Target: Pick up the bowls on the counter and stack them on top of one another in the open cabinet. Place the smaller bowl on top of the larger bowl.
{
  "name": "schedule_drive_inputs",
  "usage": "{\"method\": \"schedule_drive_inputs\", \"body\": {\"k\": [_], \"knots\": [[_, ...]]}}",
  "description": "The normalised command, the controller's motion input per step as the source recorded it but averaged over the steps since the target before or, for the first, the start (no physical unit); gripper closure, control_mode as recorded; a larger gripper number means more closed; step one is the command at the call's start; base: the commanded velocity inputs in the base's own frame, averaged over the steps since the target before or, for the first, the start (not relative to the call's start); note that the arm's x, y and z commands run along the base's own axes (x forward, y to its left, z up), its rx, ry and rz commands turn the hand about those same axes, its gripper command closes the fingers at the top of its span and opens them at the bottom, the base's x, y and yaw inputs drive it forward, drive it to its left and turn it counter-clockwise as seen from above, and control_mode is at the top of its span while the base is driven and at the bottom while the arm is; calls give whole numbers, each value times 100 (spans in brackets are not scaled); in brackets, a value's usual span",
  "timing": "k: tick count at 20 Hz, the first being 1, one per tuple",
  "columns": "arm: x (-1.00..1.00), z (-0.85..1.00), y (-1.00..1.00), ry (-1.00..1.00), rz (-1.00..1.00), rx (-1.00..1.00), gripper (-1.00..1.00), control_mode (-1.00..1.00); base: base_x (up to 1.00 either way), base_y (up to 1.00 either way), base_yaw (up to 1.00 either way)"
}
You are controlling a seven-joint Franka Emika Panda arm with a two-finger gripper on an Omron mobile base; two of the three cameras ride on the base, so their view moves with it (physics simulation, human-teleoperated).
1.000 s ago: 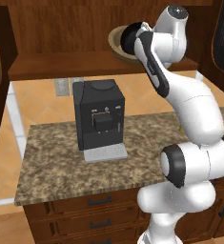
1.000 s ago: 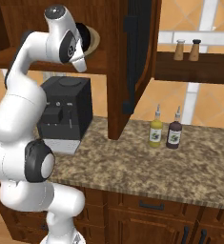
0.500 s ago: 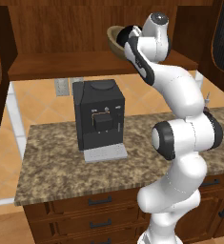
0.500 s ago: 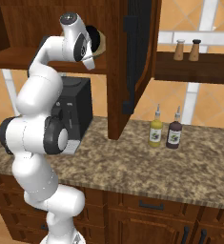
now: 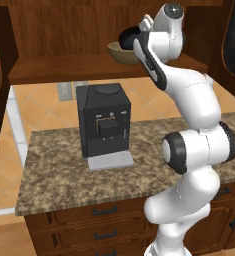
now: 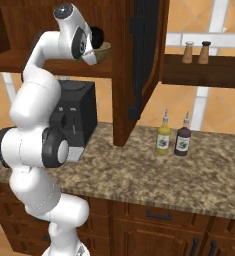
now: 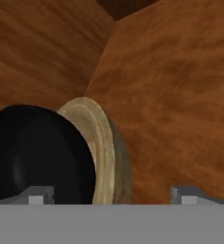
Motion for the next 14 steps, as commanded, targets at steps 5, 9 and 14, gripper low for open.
{"method": "schedule_drive_inputs", "body": {"k": [5,9,14], "knots": [[-100,-83,-24,-51,-1,-6,-100,-100,0,0,0],[-100,-100,-41,-24,0,-5,-100,-100,0,0,0],[-100,-100,-31,0,0,-16,-100,-100,0,0,0]]}}
